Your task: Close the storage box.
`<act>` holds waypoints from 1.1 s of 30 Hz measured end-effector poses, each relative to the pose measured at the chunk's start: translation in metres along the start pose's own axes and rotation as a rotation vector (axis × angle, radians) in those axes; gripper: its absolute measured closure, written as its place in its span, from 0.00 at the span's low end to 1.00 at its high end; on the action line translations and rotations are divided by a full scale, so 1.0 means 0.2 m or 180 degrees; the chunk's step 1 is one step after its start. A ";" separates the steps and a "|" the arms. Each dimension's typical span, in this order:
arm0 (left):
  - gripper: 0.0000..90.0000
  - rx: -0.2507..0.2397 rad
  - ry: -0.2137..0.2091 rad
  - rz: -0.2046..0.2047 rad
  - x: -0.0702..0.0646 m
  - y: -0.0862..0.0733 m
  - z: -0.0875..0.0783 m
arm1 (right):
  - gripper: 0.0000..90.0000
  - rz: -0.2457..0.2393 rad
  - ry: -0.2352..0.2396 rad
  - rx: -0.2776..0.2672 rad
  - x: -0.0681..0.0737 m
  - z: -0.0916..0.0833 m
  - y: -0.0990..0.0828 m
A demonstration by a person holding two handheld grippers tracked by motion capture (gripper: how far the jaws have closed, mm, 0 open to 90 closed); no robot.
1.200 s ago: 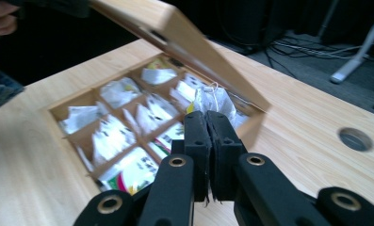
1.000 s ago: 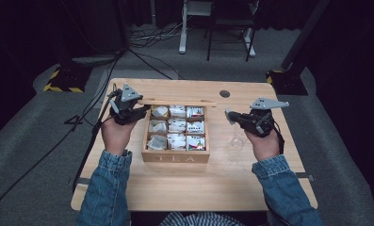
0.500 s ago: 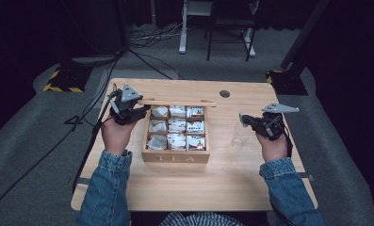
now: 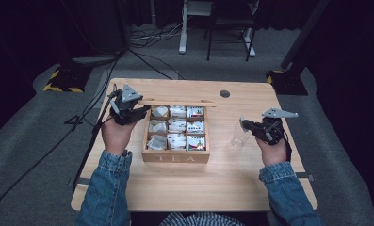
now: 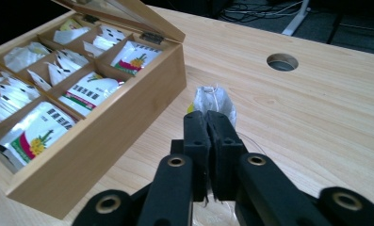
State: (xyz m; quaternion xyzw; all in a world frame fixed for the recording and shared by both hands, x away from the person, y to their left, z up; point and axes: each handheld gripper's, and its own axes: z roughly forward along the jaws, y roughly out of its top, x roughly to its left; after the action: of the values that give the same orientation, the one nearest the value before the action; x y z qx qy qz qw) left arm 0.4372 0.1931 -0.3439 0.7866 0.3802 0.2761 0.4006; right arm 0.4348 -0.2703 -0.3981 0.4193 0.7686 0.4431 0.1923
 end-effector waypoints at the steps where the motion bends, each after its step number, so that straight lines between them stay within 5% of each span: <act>1: 0.64 0.0001 0.0000 0.0003 0.00 0.00 0.00 | 0.87 0.0006 -0.0033 0.0002 0.00 0.00 -0.01; 8: 0.64 0.0003 0.0009 0.0014 0.00 0.00 0.00 | 0.67 0.0021 -0.0074 0.0045 -0.02 0.01 -0.04; 15: 0.63 0.0028 0.0003 0.0005 -0.01 0.00 0.00 | 0.50 0.0095 -0.0241 0.0051 -0.13 -0.05 -0.07; 24: 0.63 0.0040 0.0013 0.0008 -0.01 0.00 0.00 | 0.48 0.0344 -0.0426 0.0178 -0.32 -0.11 -0.21; 33: 0.62 0.0104 0.0039 0.0043 -0.03 0.00 0.00 | 0.47 0.0526 -0.0397 0.0430 -0.41 -0.02 -0.37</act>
State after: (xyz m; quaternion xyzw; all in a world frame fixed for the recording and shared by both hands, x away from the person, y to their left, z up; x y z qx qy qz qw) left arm 0.4334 0.1892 -0.3444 0.7938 0.3818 0.2775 0.3835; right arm 0.4438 -0.3586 -0.4645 0.5200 0.7461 0.3778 0.1738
